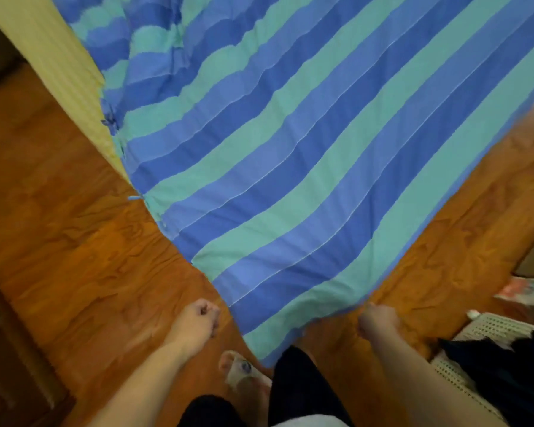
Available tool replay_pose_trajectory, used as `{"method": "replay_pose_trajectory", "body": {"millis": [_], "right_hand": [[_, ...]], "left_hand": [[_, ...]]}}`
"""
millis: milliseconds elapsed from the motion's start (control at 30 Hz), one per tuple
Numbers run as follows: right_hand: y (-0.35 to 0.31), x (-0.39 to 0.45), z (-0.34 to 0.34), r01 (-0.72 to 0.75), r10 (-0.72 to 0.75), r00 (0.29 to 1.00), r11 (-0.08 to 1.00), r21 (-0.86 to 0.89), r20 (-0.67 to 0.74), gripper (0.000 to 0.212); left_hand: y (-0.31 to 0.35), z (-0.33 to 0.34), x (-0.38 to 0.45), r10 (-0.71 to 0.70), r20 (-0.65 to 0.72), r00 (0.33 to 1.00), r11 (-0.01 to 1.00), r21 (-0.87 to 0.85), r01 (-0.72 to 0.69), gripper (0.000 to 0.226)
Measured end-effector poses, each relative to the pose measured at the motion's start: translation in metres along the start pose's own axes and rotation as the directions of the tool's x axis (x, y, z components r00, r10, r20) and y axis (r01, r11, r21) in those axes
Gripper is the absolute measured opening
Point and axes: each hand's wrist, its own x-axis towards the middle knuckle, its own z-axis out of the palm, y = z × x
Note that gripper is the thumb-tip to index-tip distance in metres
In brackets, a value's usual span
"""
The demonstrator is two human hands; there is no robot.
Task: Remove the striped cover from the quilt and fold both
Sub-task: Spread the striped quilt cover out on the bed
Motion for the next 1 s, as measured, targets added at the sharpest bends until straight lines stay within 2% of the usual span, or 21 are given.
{"method": "replay_pose_trajectory", "body": {"millis": [33,67,100,133,200,233,300,367,433,533,600,667,733,800,900,1000], "right_hand": [[0.0,0.004,0.006,-0.02,0.023,0.999,0.996,-0.092,0.04,0.004],[-0.009,0.002,0.012,-0.043,0.047,0.998,0.996,-0.079,0.045,0.007],[-0.017,0.006,0.021,-0.01,0.006,1.0,0.988,-0.157,-0.026,0.016],[-0.034,-0.003,0.03,0.033,-0.048,0.994,0.988,-0.148,-0.096,0.022],[-0.069,-0.027,0.051,0.211,-0.231,0.951,0.971,-0.112,-0.208,0.022],[-0.086,-0.037,0.065,0.289,-0.308,0.934,0.949,-0.123,-0.181,0.021],[-0.122,-0.062,0.098,0.399,-0.404,0.915,0.906,-0.144,-0.006,0.028],[-0.156,-0.091,0.131,0.433,-0.424,0.901,0.887,-0.161,0.088,0.03],[-0.187,-0.119,0.165,0.421,-0.41,0.906,0.899,-0.12,0.105,0.023],[-0.222,-0.158,0.226,0.404,-0.407,0.913,0.906,-0.122,0.001,0.012],[-0.247,-0.193,0.269,0.405,-0.412,0.911,0.881,-0.244,0.025,0.017],[-0.278,-0.237,0.308,0.421,-0.41,0.906,0.853,-0.309,0.102,0.021],[-0.32,-0.28,0.339,0.463,-0.444,0.886,0.841,-0.279,0.13,0.021],[-0.367,-0.315,0.361,0.537,-0.523,0.843,0.823,-0.184,0.125,0.022],[-0.424,-0.338,0.382,0.609,-0.593,0.791,0.788,-0.092,0.152,0.022],[-0.457,-0.327,0.403,0.585,-0.58,0.807,0.811,-0.02,0.108,0.022]], "left_hand": [[0.001,-0.009,0.002,-0.012,0.036,0.999,1.0,0.03,0.01,0.023],[-0.001,-0.015,0.005,-0.023,0.079,0.997,0.996,0.084,0.016,0.023],[-0.001,-0.022,0.008,-0.038,0.121,0.992,0.988,0.153,0.019,0.022],[-0.002,-0.03,0.014,-0.045,0.156,0.987,0.977,0.213,0.011,0.021],[0.002,-0.048,0.027,-0.03,0.168,0.985,0.968,0.252,-0.013,0.016],[0.005,-0.057,0.034,-0.02,0.165,0.986,0.972,0.236,-0.02,0.016],[0.009,-0.077,0.052,0.042,0.164,0.986,0.981,0.182,-0.072,0.019],[0.011,-0.101,0.068,0.09,0.213,0.973,0.984,0.134,-0.12,0.021],[0.006,-0.136,0.084,0.125,0.282,0.951,0.98,0.112,-0.162,0.02],[-0.01,-0.222,0.116,0.123,0.363,0.923,0.975,0.131,-0.182,0.014],[-0.017,-0.305,0.128,0.095,0.329,0.94,0.982,0.121,-0.142,0.014],[-0.017,-0.394,0.127,0.113,0.192,0.975,0.991,0.049,-0.124,0.015],[-0.012,-0.472,0.122,0.11,0.061,0.992,0.99,-0.101,-0.103,0.016],[0.002,-0.53,0.121,0.095,0.001,0.995,0.96,-0.264,-0.092,0.016],[0.029,-0.568,0.132,0.124,-0.039,0.992,0.915,-0.382,-0.13,0.017],[0.056,-0.57,0.153,0.132,0.037,0.991,0.902,-0.42,-0.104,0.016]]}}
